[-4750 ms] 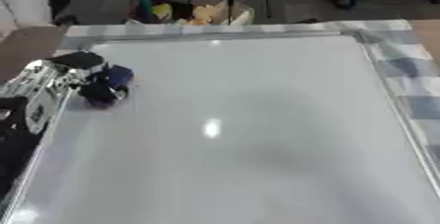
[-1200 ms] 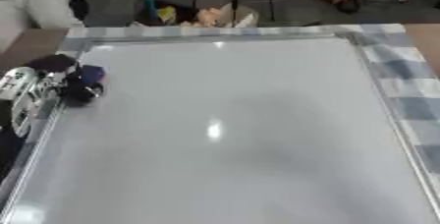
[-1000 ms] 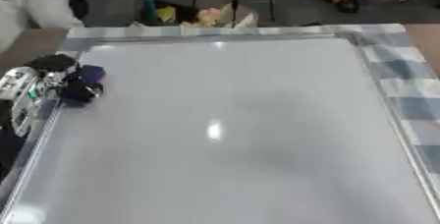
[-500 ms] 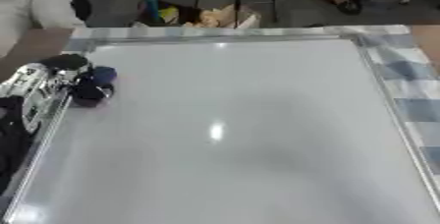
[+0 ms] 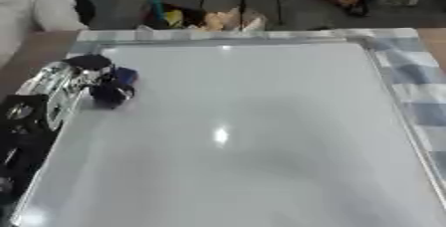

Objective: Wipe the whiteboard clean with a brush.

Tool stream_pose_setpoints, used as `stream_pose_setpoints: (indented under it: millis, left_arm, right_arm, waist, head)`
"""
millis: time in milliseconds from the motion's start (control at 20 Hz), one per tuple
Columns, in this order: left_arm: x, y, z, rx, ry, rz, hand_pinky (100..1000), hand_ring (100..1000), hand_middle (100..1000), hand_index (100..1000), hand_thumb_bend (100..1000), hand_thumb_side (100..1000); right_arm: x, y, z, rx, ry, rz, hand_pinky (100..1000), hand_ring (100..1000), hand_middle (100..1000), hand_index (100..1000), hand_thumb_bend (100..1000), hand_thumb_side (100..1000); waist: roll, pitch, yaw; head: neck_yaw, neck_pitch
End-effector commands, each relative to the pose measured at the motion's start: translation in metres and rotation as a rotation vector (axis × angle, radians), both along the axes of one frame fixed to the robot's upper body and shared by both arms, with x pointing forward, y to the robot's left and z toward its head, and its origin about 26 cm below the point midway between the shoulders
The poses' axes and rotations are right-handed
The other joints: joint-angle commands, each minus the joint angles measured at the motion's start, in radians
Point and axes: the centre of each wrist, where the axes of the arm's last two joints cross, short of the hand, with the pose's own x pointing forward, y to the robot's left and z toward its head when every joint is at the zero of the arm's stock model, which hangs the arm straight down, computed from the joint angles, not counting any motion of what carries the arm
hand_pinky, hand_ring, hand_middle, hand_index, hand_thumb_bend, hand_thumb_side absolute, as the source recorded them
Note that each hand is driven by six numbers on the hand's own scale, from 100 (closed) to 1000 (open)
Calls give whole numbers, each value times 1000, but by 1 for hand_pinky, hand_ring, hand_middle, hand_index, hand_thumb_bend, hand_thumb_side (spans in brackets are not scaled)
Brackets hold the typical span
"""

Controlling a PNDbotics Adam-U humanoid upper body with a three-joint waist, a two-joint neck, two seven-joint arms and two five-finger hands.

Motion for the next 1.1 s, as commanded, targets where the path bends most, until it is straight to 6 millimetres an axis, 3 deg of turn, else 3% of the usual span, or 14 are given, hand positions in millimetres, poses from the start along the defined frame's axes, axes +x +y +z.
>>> stream_pose_setpoints:
  millis: [50,1100]
  left_arm:
    - [2,-15,-5,29,19,-42,291,387,371,629,100,656]
    - [-1,-40,-5,37,62,-171,276,376,359,623,100,675]
  right_arm:
    - [-3,-1,6,-8,-23,1,777,858,680,794,100,877]
    - [-3,0,6,-1,-20,-1,776,858,678,794,100,876]
  waist:
    - [-1,-19,-4]
    - [-2,-20,-1]
  head:
    - [4,2]
    - [8,6]
